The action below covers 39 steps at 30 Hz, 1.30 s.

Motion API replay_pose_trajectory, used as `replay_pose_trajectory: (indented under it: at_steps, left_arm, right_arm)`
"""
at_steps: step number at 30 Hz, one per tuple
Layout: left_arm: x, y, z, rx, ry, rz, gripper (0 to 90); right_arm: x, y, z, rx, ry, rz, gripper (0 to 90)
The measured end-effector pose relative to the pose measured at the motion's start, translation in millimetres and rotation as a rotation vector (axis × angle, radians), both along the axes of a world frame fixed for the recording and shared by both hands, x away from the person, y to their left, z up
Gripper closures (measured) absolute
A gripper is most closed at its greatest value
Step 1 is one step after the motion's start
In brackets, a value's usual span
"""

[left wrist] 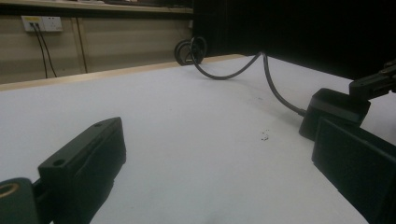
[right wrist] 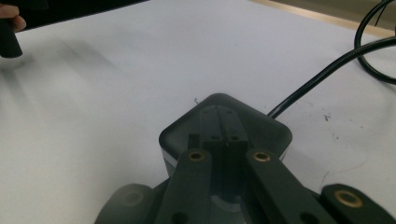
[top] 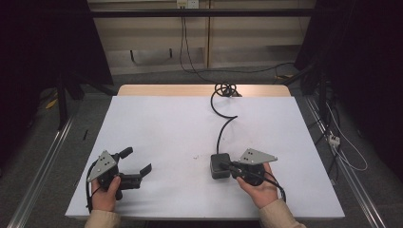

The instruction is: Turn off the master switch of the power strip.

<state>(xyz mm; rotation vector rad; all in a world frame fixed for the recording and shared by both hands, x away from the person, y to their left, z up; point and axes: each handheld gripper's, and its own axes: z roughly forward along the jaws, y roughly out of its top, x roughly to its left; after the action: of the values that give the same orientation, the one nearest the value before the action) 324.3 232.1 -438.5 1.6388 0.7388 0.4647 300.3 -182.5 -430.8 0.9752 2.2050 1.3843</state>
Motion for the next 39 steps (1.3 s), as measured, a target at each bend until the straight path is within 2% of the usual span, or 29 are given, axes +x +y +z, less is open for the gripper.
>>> replay_pose_trajectory:
  at_steps: [28,39]
  left_arm:
    - [0.7,2.0,0.5,-0.001,-0.001,0.001,2.8]
    - [0.9,1.7,0.3,-0.001,-0.002,0.002,2.8]
  right_arm:
    - [-1.4,0.7,0.4,0.000,-0.003,-0.009,90.0]
    - [-1.0,-1.5,-1.7,0.027,-0.002,-0.005,90.0]
